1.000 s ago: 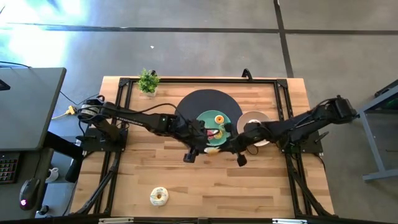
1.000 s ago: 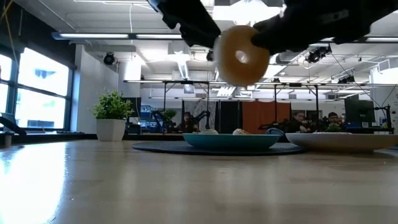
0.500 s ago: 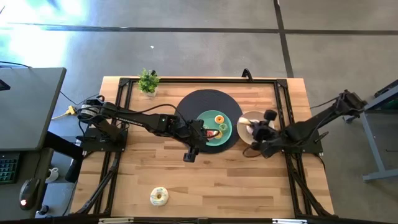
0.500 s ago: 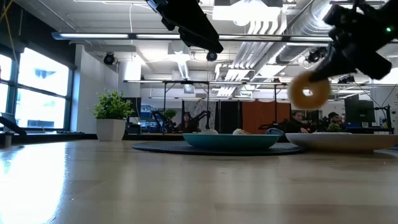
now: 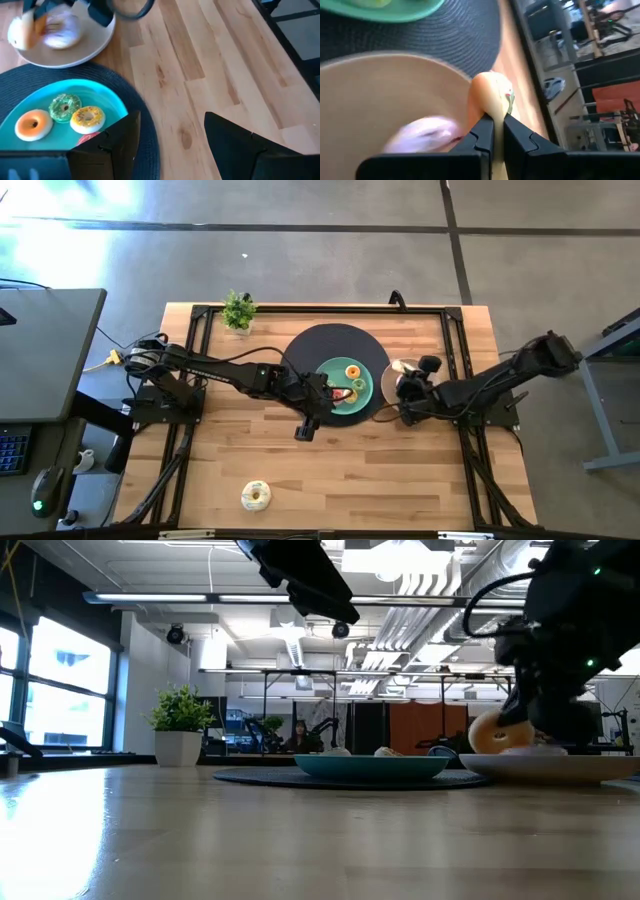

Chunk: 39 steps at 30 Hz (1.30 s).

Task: Pick & Place donuts
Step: Put the blue donut into the light brown plate, then put the big white donut into the light brown plate

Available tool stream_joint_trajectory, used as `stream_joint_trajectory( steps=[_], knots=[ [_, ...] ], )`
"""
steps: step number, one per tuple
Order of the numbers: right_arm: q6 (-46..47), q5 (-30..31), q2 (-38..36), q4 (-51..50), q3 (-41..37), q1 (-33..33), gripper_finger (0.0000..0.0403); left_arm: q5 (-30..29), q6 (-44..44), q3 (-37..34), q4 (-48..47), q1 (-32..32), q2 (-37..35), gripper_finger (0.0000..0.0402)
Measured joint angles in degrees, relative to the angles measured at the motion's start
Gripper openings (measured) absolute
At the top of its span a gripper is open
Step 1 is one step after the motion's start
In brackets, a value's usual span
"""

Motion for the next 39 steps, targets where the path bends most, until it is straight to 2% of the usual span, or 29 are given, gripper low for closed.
stream_joint_trajectory(
  steps=[3, 9, 13, 16, 21, 27, 30, 34, 39],
  knots=[
    [-3.76, -2.11, 2.62, 2.35, -0.27, -2.29, 0.0024, 0.72, -0.1, 0.0, 0.08, 0.0, 0.0, 0.0218],
    [-5.87, -1.7, 4.36, 4.08, -0.02, -4.08, 0.0048, 1.76, -0.15, 0.0, 0.06, -0.02, 0.0, 0.0218],
    [-8.99, -7.22, 3.2, 3.91, 0.88, -4.33, 0.0079, 1.75, -0.16, -0.02, -0.25, -0.02, 0.0, 0.0218],
    [-9.85, -8.83, 3.15, 3.32, 2.05, -4.29, 0.0105, 1.77, -0.16, -0.02, -0.28, -0.02, 0.0, 0.0218],
    [-9.97, -8.89, 3.15, 1.43, 3.95, -4.31, 0.0141, 2.09, -0.16, -0.04, -0.84, -0.02, 0.0, 0.0218],
    [-9.51, -9.18, 3.15, -2.33, 8.35, -3.67, 0.0165, 2.15, 0.13, -0.04, -1.23, -0.02, 0.0, 0.0218],
    [-9.5, -12.74, 3.15, -4.96, 11.9, -2.99, 0.0169, 2.12, 1.19, -0.04, -1.21, -0.02, 0.0, 0.0217],
    [-9.09, -20.57, 3.15, -6.97, 16.22, -1.7, 0.0168, 1.84, 2.66, -0.04, -1.2, -0.02, 0.0, 0.0217],
    [-7.66, -27.2, 3.15, 0.6, 19.64, 1.27, 0.0169, 0.07, 4.62, 2.25, -6.59, -0.04, 0.0, 0.0217]
  ],
)
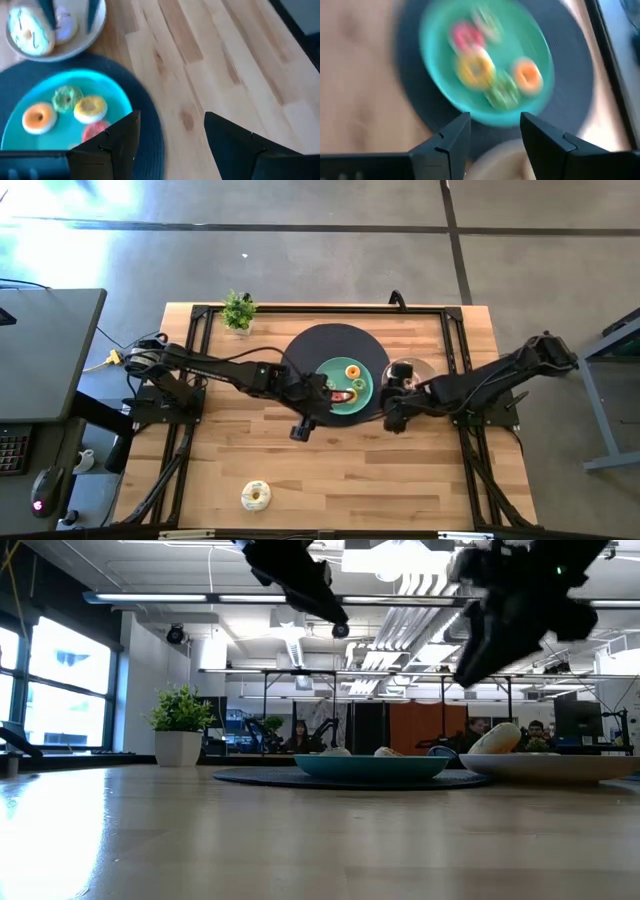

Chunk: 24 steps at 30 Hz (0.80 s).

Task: Pick & Place donuts
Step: Put the big white donut into the light brown plate

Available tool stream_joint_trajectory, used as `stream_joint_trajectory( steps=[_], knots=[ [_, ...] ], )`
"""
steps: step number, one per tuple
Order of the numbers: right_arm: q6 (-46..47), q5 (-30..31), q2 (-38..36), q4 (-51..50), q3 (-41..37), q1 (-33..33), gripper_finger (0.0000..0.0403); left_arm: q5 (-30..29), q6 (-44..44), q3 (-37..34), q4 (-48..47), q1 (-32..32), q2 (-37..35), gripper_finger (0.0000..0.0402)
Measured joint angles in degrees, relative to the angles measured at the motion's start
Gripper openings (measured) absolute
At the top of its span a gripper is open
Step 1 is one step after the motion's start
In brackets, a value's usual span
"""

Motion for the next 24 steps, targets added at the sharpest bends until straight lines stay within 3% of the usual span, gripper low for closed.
stream_joint_trajectory(
  steps=[6, 14, 24],
  knots=[
    [-4.08, -1.98, 1.78, 18.97, -0.06, 4.19, 0.0169, 3.72, -1.94, 5.16, -19.58, -0.03, -0.02, 0.0217],
    [-5.32, -3.63, 10.91, 33.8, -0.1, 4.93, 0.0169, 5.01, -9.53, 5.51, -35.1, -1.19, -0.78, 0.0216],
    [-3.91, -6.77, 14.06, 38.95, 0.16, 4.88, 0.0169, -5.46, -21.5, 4.38, -46.59, -6.2, -13.25, 0.0132]
  ],
)
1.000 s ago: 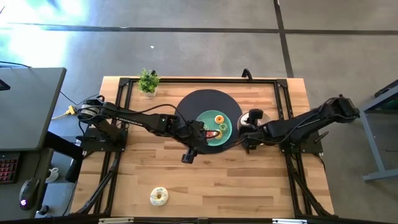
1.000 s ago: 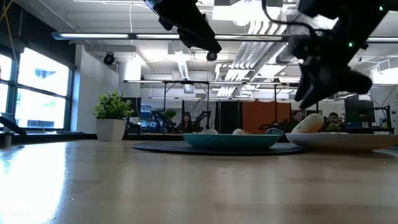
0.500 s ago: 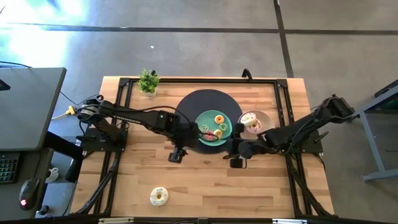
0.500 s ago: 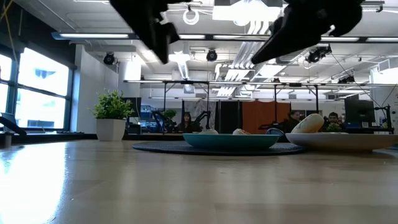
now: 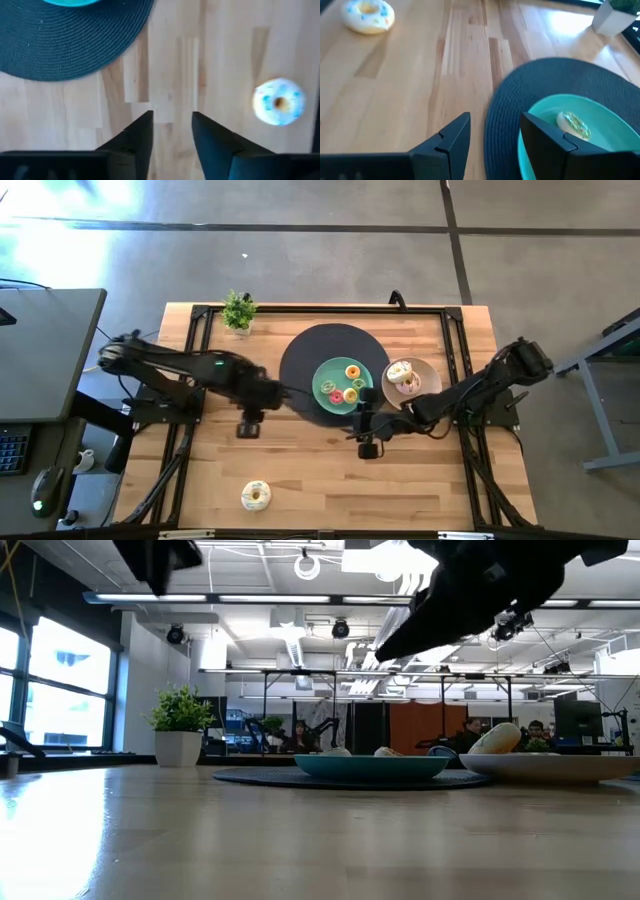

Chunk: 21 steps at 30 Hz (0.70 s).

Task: Pick & Place donuts
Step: Put the big white donut into the light brown plate

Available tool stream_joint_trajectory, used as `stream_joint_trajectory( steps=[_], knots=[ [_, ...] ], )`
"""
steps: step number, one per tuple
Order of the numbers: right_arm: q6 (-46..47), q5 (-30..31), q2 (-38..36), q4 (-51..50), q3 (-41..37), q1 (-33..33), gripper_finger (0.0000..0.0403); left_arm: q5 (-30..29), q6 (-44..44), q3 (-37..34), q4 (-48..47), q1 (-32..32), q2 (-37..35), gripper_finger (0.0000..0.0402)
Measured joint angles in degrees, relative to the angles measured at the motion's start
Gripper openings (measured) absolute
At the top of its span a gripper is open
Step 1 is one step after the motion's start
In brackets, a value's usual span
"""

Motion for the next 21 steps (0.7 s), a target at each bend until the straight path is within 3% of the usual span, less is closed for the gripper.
stream_joint_trajectory(
  steps=[4, 10, 15, 21],
  knots=[
    [-0.39, -0.17, -0.07, 3.16, 0.0, 0.0, 0.0169, -1.91, -5.89, -8.54, 10.87, -4.51, -8.46, 0.0106],
    [-4.05, -0.39, -0.05, 5.07, 0.04, 0.0, 0.0169, 0.04, -23.53, -30.36, 31.58, -13.59, -15.25, 0.0109],
    [-5.03, -1.33, -0.05, 3.26, 0.04, -0.57, 0.0169, 2.74, -36.31, -44.2, 50.71, -18.01, -13.13, 0.0146],
    [-10.26, -3.6, -0.01, 3.7, -0.07, -1.11, 0.0169, 8.22, -38.84, -47.24, 56.97, -19.71, -8.38, 0.0195]
  ],
)
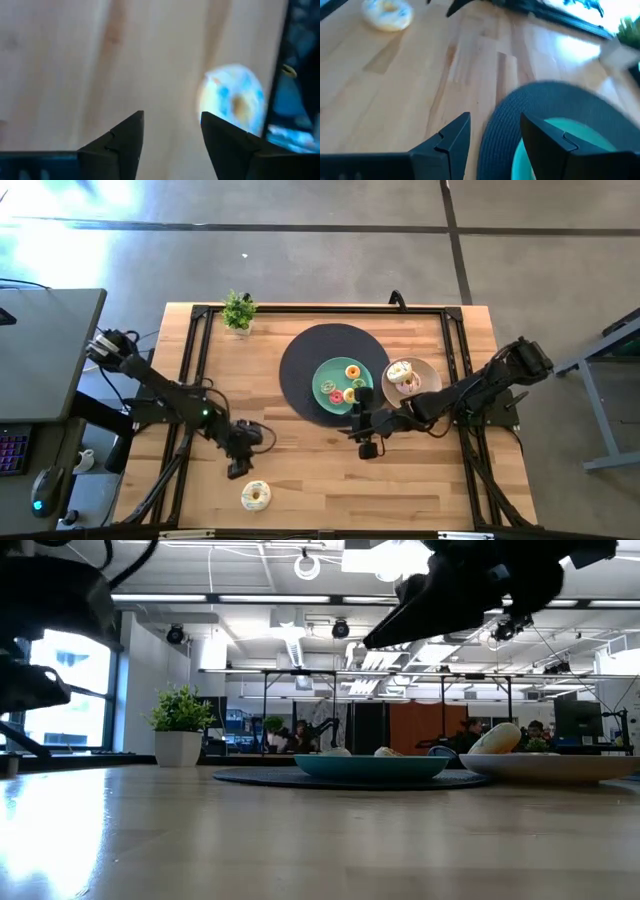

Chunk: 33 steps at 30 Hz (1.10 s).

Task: Pick & Place donuts
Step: Put the big white donut into the light brown plate

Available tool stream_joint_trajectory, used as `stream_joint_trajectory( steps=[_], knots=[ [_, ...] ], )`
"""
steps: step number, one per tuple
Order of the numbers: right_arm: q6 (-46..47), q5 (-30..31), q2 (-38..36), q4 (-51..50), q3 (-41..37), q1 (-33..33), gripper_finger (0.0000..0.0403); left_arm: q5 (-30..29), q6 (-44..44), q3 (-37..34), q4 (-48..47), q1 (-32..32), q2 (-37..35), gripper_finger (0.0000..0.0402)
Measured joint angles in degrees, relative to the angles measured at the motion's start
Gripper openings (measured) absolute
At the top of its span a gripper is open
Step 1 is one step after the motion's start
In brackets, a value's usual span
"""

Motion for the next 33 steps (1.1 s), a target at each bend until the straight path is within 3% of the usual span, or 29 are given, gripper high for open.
stream_joint_trajectory(
  steps=[6, 16, 22, 26, 29, 33],
  knots=[
    [-16.49, -7.26, 0.0, 0.95, -0.04, 0.09, 0.0169, 1.74, -1.24, 0.06, 10.96, -3.22, 3.88, 0.0206],
    [-17.56, -9.87, 0.0, 2.68, -0.02, -0.07, 0.0169, -1.17, -7.46, 0.02, 18.05, -8.81, 13.38, 0.0206],
    [-17.72, -9.77, 0.0, 3.84, -0.04, -1.09, 0.0169, -1.22, -6.8, 0.37, 19.99, -9.3, 14.88, 0.0199],
    [-20.65, -13.44, 0.0, 5.62, -0.04, -1.93, 0.0169, -2.45, -5.47, 0.32, 20.39, -9.31, 14.97, 0.0152],
    [-29.21, -19.61, 0.35, 8.1, -0.04, -1.92, 0.0169, -4.16, -5.46, 1.02, 20.37, -9.08, 15.08, 0.0096],
    [-42.67, -24.17, 2.73, 17.07, -0.04, -1.12, 0.0169, -11.06, -4.98, 3.45, 23.22, -6.56, 15.08, 0.0029]
  ],
)
